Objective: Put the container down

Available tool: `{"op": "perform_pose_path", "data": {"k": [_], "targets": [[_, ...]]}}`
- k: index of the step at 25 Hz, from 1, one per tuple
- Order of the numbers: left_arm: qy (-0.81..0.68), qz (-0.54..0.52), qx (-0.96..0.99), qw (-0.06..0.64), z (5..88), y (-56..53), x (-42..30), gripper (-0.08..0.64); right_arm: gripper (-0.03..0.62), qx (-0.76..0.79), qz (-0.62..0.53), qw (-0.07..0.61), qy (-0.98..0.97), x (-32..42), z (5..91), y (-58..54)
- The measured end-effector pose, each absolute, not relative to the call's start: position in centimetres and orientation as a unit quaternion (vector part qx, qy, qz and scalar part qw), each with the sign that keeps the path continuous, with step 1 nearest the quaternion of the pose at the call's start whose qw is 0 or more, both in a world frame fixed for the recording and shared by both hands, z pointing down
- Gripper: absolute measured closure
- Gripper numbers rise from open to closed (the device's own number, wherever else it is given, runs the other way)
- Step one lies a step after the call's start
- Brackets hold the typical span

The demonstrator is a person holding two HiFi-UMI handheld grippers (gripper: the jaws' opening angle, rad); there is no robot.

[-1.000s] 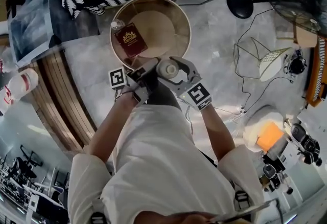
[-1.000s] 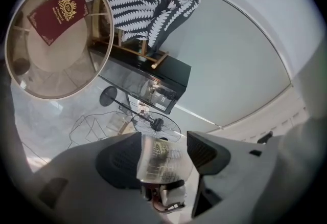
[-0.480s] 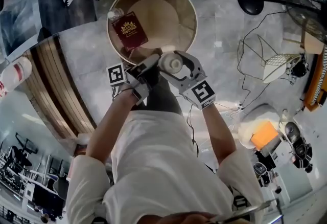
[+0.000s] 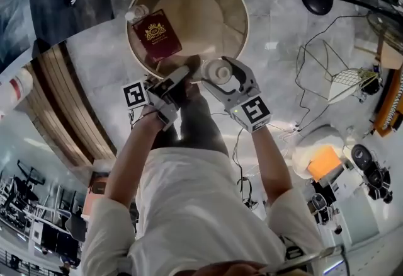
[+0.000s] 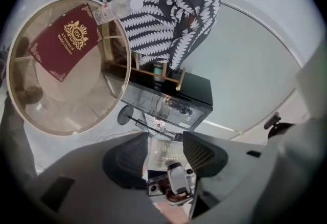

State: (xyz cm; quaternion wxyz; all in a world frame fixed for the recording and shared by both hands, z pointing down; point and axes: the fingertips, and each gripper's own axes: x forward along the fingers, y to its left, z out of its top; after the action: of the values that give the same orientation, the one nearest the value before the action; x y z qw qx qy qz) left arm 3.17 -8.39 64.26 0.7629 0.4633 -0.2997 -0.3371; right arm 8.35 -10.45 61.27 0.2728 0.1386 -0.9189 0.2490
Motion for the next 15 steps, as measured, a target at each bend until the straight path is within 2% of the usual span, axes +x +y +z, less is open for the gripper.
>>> {"op": "perform_pose_path", "data": {"k": [15], "targets": [[-0.351, -0.298, 0.476, 0.749, 73.3, -7.0, 0.8, 0.347, 0.259, 0.157, 0.238, 0.309, -0.907, 9.1, 74.3, -11.6]]}}
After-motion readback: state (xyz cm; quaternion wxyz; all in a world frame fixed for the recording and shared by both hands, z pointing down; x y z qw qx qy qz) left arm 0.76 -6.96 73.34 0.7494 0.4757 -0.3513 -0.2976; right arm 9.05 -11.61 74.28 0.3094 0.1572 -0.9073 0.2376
